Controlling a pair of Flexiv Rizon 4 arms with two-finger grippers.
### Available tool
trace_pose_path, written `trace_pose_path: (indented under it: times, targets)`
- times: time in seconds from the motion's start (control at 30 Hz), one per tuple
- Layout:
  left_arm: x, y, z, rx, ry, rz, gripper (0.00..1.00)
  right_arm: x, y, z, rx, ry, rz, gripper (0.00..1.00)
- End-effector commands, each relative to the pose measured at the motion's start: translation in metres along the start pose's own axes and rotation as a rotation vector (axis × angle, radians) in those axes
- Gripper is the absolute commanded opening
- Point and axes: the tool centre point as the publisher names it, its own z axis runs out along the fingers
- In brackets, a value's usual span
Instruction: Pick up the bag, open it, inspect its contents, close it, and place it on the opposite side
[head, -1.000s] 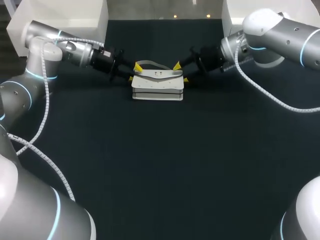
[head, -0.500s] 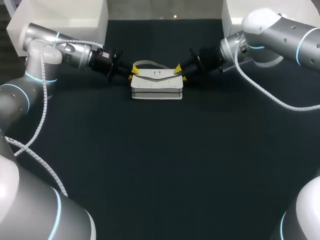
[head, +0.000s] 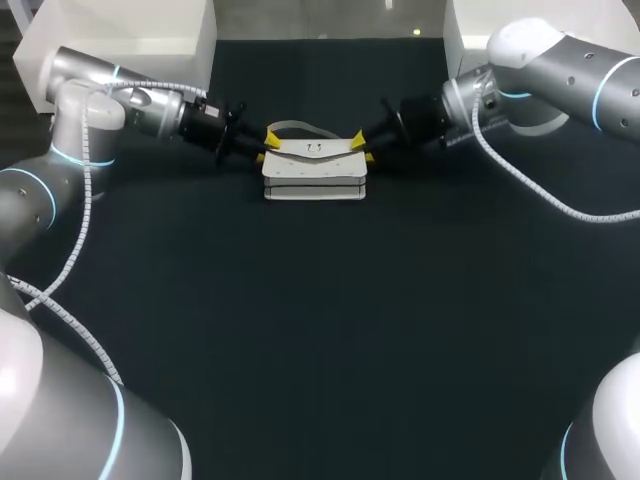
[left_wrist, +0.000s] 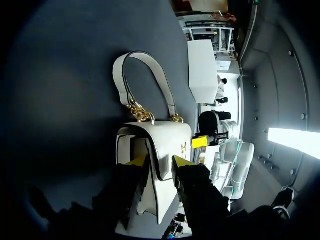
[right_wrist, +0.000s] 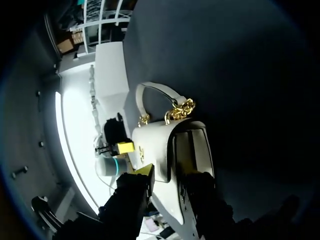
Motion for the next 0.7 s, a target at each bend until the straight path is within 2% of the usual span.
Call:
trace_pose_path:
  times: [0.03,0.07,0.37,0.4,0.43,0.47,0.5,0.53,0.57,0.63,0.7]
  targets:
    - [0.0,0.003,-0.001,0.011,0.003,0.0,0.0,0.0,0.005,-0.001,0.014,0.004,0.0,0.22]
    - [-0.001,0.003,-0.001,0.012,0.003,-0.002,0.0,0.0,0.005,-0.001,0.013,0.005,0.001,0.0]
    - [-0.003,0.005,0.001,0.009,-0.003,-0.011,0.0,-0.003,0.004,0.002,0.019,0.004,0.002,0.0]
    - [-0.002,0.006,-0.001,0.01,-0.002,-0.01,0.1,-0.002,0.003,0.001,0.019,0.003,0.0,0.0]
    - [0.0,0.008,-0.003,0.013,0.0,-0.007,0.37,-0.001,0.002,0.001,0.018,0.001,-0.002,0.0]
    - [0.002,0.01,-0.004,0.016,0.001,-0.003,0.52,-0.001,0.002,-0.001,0.015,-0.002,-0.004,0.32]
    - [0.005,0.013,-0.006,0.018,0.002,-0.001,0.8,0.0,0.001,-0.003,0.008,-0.007,-0.006,0.75]
    - [0.008,0.015,-0.008,0.025,-0.002,0.005,0.94,0.001,0.0,-0.005,-0.001,-0.016,-0.011,1.0]
    - [0.01,0.018,-0.01,0.029,-0.007,0.014,0.99,0.002,-0.001,-0.008,-0.006,-0.02,-0.015,1.0]
    - [0.013,0.024,-0.013,0.033,-0.01,0.015,0.97,0.003,-0.003,-0.014,-0.019,-0.033,-0.02,1.0]
    - [0.014,0.028,-0.016,0.039,-0.018,0.018,0.9,0.003,-0.004,-0.02,-0.037,-0.06,-0.024,1.0]
